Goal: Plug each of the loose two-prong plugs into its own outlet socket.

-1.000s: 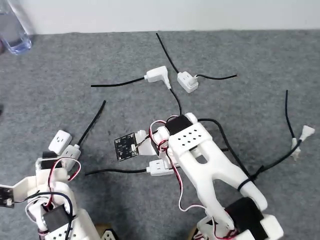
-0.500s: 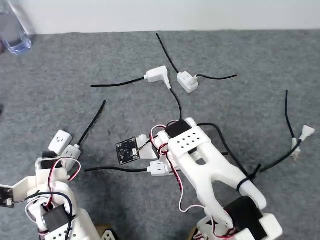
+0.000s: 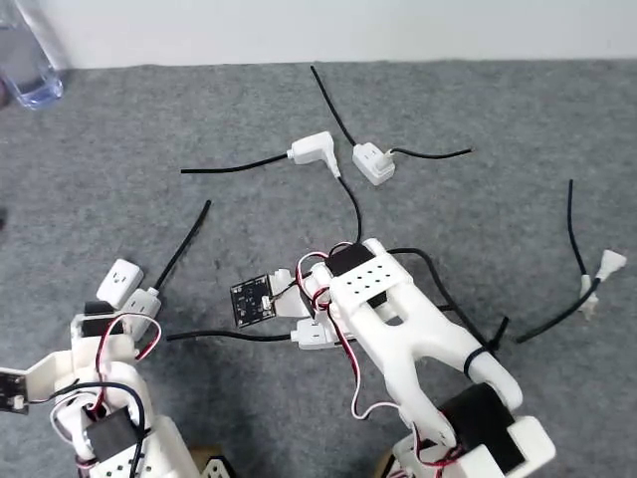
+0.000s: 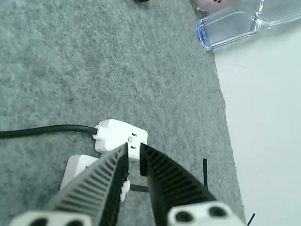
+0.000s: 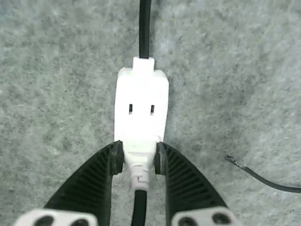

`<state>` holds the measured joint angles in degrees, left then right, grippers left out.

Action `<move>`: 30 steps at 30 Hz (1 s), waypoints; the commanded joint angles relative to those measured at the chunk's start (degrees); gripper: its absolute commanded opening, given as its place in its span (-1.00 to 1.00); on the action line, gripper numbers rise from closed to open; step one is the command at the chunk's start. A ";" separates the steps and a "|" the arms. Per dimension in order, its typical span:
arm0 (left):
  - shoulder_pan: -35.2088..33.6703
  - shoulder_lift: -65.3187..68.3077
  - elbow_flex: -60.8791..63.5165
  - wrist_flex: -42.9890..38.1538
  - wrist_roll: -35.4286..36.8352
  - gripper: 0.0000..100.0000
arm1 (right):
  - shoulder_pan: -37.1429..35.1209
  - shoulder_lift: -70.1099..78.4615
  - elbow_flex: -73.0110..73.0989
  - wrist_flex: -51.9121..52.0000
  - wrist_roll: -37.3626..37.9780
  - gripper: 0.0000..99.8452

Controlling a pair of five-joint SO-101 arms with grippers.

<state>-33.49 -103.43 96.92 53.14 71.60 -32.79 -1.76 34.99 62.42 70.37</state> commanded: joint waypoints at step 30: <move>-0.53 -0.62 -0.40 0.00 -0.53 -0.91 | -15.87 -14.11 -17.41 22.37 -18.20 -0.47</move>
<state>-33.49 -103.43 96.92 53.14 71.60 -45.98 -14.59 20.48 84.48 53.85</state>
